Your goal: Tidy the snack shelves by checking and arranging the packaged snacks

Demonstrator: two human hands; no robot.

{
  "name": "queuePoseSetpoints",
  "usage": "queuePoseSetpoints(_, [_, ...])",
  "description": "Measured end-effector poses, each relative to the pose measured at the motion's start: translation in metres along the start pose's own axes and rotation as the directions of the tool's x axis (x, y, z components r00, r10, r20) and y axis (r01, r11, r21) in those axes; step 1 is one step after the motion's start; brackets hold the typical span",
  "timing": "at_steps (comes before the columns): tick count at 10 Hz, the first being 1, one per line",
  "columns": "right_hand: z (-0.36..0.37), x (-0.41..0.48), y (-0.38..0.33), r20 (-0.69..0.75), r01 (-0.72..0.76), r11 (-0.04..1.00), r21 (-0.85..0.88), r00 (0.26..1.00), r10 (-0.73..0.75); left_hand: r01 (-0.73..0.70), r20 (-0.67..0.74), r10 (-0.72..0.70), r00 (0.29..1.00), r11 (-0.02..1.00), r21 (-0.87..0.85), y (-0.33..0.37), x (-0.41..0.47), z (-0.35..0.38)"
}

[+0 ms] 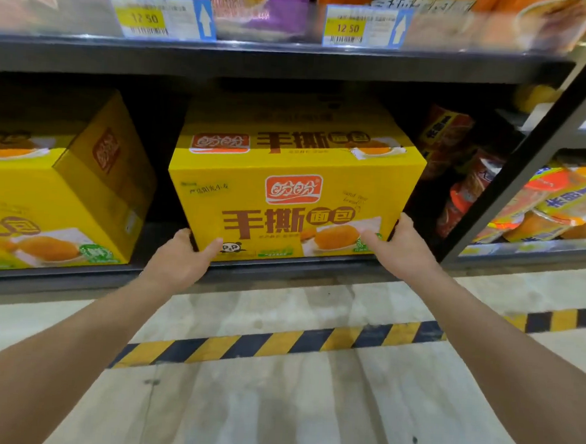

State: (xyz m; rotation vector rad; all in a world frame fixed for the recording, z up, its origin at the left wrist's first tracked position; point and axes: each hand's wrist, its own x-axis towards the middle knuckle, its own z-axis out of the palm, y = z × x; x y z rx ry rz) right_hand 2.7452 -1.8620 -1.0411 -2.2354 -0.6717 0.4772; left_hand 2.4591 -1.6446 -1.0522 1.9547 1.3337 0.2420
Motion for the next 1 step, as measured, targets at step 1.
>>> queuePoseSetpoints(1, [0.0114,-0.0216,0.0017,0.053,-0.045,0.952,-0.302,0.997,0.064,-0.042,0.050,0.032,0.998,0.973,0.229,-0.0085,-0.0143,0.0084])
